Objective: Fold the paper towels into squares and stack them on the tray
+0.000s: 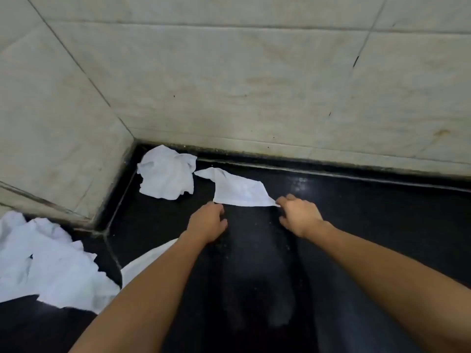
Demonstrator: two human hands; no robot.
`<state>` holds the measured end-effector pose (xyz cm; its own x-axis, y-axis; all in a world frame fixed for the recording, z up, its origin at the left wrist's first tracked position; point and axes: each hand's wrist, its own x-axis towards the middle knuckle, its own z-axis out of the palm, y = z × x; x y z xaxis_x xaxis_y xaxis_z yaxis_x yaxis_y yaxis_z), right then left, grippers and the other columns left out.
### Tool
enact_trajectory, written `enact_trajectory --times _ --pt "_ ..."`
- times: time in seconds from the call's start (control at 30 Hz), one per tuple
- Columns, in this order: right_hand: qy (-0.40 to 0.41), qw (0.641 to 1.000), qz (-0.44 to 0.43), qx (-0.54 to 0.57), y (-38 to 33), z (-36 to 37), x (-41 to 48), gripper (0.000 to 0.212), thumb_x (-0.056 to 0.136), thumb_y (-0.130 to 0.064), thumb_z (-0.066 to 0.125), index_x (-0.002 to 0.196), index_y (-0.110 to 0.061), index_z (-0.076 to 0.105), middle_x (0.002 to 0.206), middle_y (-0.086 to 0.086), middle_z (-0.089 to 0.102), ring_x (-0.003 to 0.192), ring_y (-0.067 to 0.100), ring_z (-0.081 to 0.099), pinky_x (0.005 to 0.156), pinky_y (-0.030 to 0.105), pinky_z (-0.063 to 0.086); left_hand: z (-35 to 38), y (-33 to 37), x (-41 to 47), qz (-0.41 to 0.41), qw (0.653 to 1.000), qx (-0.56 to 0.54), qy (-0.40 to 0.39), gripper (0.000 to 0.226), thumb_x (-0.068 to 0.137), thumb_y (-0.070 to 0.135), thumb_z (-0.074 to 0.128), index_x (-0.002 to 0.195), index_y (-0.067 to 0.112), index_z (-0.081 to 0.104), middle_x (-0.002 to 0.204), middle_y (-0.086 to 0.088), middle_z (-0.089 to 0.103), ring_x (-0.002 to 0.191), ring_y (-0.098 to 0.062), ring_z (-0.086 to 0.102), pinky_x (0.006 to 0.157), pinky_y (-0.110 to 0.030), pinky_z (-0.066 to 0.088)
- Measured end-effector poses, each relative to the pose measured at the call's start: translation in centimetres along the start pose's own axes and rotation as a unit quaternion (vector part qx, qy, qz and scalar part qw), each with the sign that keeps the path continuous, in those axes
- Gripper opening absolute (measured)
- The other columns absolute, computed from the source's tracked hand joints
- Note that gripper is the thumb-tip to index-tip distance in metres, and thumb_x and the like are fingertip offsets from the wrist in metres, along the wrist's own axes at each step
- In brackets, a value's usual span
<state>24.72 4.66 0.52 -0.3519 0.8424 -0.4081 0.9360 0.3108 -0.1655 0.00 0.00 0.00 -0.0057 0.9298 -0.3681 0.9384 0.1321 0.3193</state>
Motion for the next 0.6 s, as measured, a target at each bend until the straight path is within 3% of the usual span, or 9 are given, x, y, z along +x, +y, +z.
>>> enact_trajectory --times 0.13,0.27,0.37,0.6 --pt "0.018 0.999 0.038 0.016 -0.5 1.5 2.8 0.05 0.088 -0.027 0.056 0.136 -0.025 0.041 0.127 0.006 0.046 0.106 0.032 0.058 0.078 0.039 0.048 2.1 -0.2 2.8 0.046 0.999 0.017 0.022 0.034 0.089 0.027 0.056 0.12 0.013 0.054 0.117 -0.007 0.051 0.109 -0.026 0.049 0.085 -0.038 0.046" --pt "0.093 0.993 0.026 0.064 -0.1 3.5 4.1 0.024 0.095 -0.029 0.049 0.114 -0.025 0.062 0.119 0.0 0.056 0.096 0.03 0.063 0.074 0.038 0.051 4.4 -0.1 4.5 0.069 0.995 0.058 0.032 0.045 0.089 0.03 0.058 0.131 0.015 0.047 0.129 -0.008 0.049 0.119 -0.027 0.044 0.097 -0.039 0.042" --pt "0.157 0.978 -0.012 0.138 0.0 3.8 3.4 0.016 0.093 -0.025 0.054 0.104 -0.023 0.066 0.108 -0.003 0.064 0.089 0.026 0.064 0.07 0.039 0.051 5.3 -0.1 5.1 0.056 0.994 0.081 0.038 0.053 0.089 0.034 0.059 0.135 0.016 0.04 0.132 -0.009 0.047 0.122 -0.027 0.042 0.098 -0.039 0.04" --pt "0.219 0.962 -0.074 0.145 1.6 2.3 -1.4 0.011 0.085 -0.02 0.062 0.094 -0.02 0.069 0.089 -0.007 0.069 0.069 0.02 0.065 0.058 0.036 0.053 5.3 1.5 4.7 0.03 0.987 0.125 0.096 0.019 0.094 0.023 0.048 0.102 0.015 0.063 0.116 -0.008 0.053 0.106 -0.024 0.046 0.089 -0.035 0.039"
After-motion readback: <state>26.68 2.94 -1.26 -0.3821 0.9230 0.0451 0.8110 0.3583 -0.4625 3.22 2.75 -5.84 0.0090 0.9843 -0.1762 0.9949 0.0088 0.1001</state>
